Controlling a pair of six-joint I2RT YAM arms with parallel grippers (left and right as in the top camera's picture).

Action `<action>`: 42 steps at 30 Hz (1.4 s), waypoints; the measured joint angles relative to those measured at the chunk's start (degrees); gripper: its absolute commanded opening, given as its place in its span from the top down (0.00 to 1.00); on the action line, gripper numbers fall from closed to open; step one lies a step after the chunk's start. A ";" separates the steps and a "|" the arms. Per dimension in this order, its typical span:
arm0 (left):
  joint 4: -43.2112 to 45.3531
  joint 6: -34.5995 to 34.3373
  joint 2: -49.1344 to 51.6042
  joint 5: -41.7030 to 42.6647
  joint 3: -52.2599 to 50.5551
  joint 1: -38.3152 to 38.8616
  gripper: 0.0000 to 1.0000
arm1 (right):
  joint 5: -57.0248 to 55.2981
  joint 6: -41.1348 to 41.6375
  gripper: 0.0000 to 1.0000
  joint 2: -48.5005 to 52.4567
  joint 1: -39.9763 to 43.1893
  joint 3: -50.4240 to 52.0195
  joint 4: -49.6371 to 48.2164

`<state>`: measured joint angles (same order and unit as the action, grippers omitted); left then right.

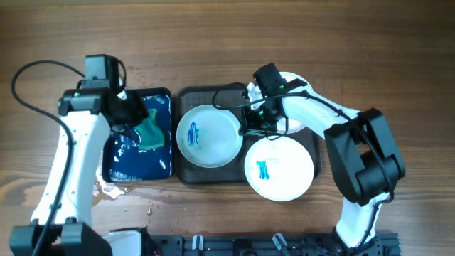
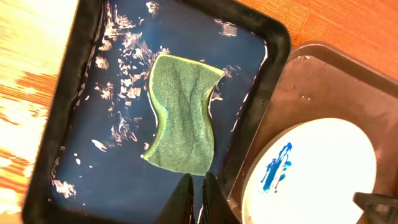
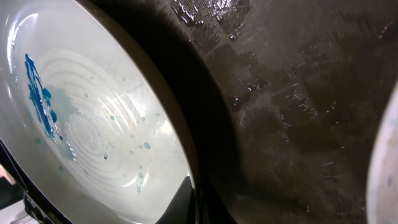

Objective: Clean dirty plates on tray and stack at the side
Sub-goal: 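Grasp the green sponge with the left gripper and soak it in water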

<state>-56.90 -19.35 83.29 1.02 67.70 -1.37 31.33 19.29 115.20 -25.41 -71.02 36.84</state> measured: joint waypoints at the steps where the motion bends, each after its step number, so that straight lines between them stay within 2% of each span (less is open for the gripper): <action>1: -0.48 -0.28 -0.35 -1.25 0.00 1.53 0.65 | -0.02 0.00 0.96 0.00 0.00 0.00 0.17; 3: -0.96 -0.44 0.02 -2.34 0.02 3.52 0.30 | 0.00 0.00 0.96 0.00 0.00 0.00 0.46; 5: -0.87 -0.52 2.78 -3.19 0.07 3.26 0.30 | 0.17 0.00 0.96 0.00 0.00 0.00 1.22; 8: 0.07 0.15 8.92 -3.10 0.15 2.45 0.39 | 0.20 0.00 0.96 0.00 0.00 0.00 1.38; 12: 2.99 1.49 18.03 -1.99 0.15 2.10 0.43 | 0.20 0.00 0.96 0.00 0.00 0.00 1.46; 16: 5.46 1.86 20.70 -1.75 0.13 2.10 0.49 | 0.20 0.00 0.96 0.00 0.00 0.00 1.49; 22: 7.34 2.10 21.75 -1.57 0.15 2.10 0.51 | 0.20 0.00 0.96 0.00 0.00 -0.02 2.80; 27: 7.93 2.23 21.75 -1.60 0.13 2.05 0.61 | 0.20 0.00 0.96 0.00 0.00 0.00 3.21; 28: 7.93 2.27 21.77 -1.60 0.13 2.05 0.64 | 0.20 0.00 0.96 0.00 0.00 0.00 3.21; 30: 7.91 2.32 22.32 -1.66 0.15 2.03 0.88 | 0.22 -0.02 0.96 0.00 0.00 -0.02 3.21; 32: 7.56 2.51 23.47 -2.10 0.31 1.88 0.96 | 0.22 -0.02 0.96 0.00 0.00 0.00 3.23; 42: 5.79 2.54 23.26 -2.01 0.90 1.73 0.96 | 0.22 -0.02 0.96 0.00 0.00 -0.02 3.26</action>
<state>-51.11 -16.82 106.54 -0.99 68.60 0.36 31.55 19.27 115.20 -25.41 -71.05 40.10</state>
